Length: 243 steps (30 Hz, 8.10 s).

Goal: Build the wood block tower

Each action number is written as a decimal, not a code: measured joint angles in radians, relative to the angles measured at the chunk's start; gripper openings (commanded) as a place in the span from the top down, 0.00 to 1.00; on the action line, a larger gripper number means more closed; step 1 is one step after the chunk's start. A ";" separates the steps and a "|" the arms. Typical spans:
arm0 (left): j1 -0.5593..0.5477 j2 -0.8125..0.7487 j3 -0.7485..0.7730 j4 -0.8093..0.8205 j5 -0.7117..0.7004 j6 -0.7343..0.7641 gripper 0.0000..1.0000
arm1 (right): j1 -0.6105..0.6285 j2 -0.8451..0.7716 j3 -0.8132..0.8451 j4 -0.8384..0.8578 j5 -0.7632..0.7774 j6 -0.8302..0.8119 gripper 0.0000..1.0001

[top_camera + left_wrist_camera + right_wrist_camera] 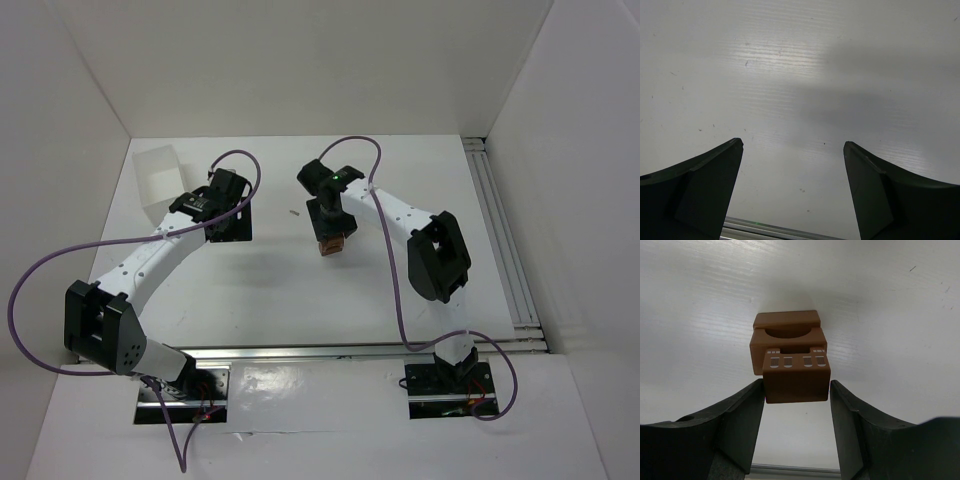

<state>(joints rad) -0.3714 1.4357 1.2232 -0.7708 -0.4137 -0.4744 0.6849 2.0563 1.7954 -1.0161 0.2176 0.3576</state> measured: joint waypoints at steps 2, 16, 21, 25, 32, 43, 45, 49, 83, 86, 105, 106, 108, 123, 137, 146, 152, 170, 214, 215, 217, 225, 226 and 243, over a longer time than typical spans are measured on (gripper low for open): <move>0.000 0.000 0.000 0.000 0.000 0.000 0.06 | 0.000 0.000 0.000 0.000 0.000 0.000 0.39; 0.000 0.000 0.000 0.000 0.000 0.000 0.06 | 0.000 0.013 0.016 -0.001 -0.005 -0.004 0.39; 0.000 0.000 0.000 0.000 0.000 0.000 0.06 | 0.000 0.013 0.019 0.000 -0.010 -0.007 0.44; 0.000 0.000 0.000 0.000 0.000 0.000 0.06 | 0.000 0.013 0.020 0.000 -0.012 -0.007 0.44; 0.000 0.000 0.000 0.000 0.000 0.000 0.06 | 0.000 0.013 0.021 0.000 -0.012 -0.007 0.44; 0.000 0.000 0.000 0.000 0.000 0.000 0.06 | 0.000 0.013 0.021 0.000 -0.012 -0.007 0.44; 0.000 0.000 0.000 0.000 0.000 0.000 0.06 | 0.000 0.013 0.022 -0.001 -0.012 -0.007 0.44; 0.000 0.000 0.000 0.000 0.000 0.000 0.06 | 0.000 0.014 0.026 0.000 -0.012 -0.008 0.44; 0.000 0.000 0.000 -0.012 0.000 0.000 0.06 | 0.000 0.024 0.057 -0.004 0.005 -0.008 0.12; 0.000 0.000 0.000 -0.013 0.000 0.000 0.06 | 0.000 0.025 0.085 -0.005 0.016 -0.008 0.10; 0.000 0.000 0.008 -0.015 -0.002 -0.001 0.06 | -0.220 0.282 0.404 0.038 0.014 -0.047 0.11; 0.000 0.000 0.009 -0.018 -0.002 -0.002 0.06 | -0.227 0.292 0.404 0.040 0.008 -0.057 0.11; 0.000 0.000 0.013 -0.021 -0.002 -0.002 0.06 | -0.237 0.307 0.404 0.048 -0.006 -0.079 0.14; -0.010 0.005 0.047 -0.041 -0.002 -0.005 0.06 | -0.243 0.371 0.403 0.124 -0.104 -0.177 0.25; -0.010 0.007 0.047 -0.047 -0.002 -0.026 0.06 | -0.243 0.388 0.391 0.146 -0.121 -0.192 0.40; -0.010 0.007 0.047 -0.049 -0.002 -0.027 0.06 | -0.241 0.386 0.342 0.164 -0.124 -0.192 0.40; -0.010 0.007 0.047 -0.051 -0.002 -0.027 0.06 | -0.236 0.383 0.334 0.170 -0.121 -0.189 0.52; -0.018 0.007 0.047 -0.051 -0.002 -0.029 0.06 | -0.229 0.377 0.325 0.179 -0.089 -0.186 0.47; -0.038 0.039 0.067 -0.032 -0.021 -0.027 0.06 | -0.218 0.184 0.354 0.113 0.001 -0.140 0.61; -0.038 0.039 0.067 -0.026 -0.023 -0.027 0.06 | -0.218 0.142 0.343 0.111 0.005 -0.137 0.61; -0.038 0.039 0.067 -0.014 -0.023 -0.027 0.06 | -0.218 0.049 0.314 0.108 0.008 -0.126 0.61; -0.038 0.027 0.061 0.013 -0.027 -0.026 0.06 | -0.143 -0.261 0.093 0.108 0.024 -0.049 0.61; -0.038 0.021 0.059 0.016 -0.029 -0.025 0.06 | -0.121 -0.278 0.061 0.107 0.022 -0.035 0.61; -0.038 -0.013 0.019 0.027 -0.037 -0.025 0.06 | 0.016 -0.232 -0.130 0.108 0.009 0.061 0.61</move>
<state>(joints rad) -0.4091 1.4231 1.2427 -0.7433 -0.4507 -0.4995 0.7013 1.8244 1.6650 -0.9081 0.2264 0.4183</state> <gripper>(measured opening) 0.947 0.424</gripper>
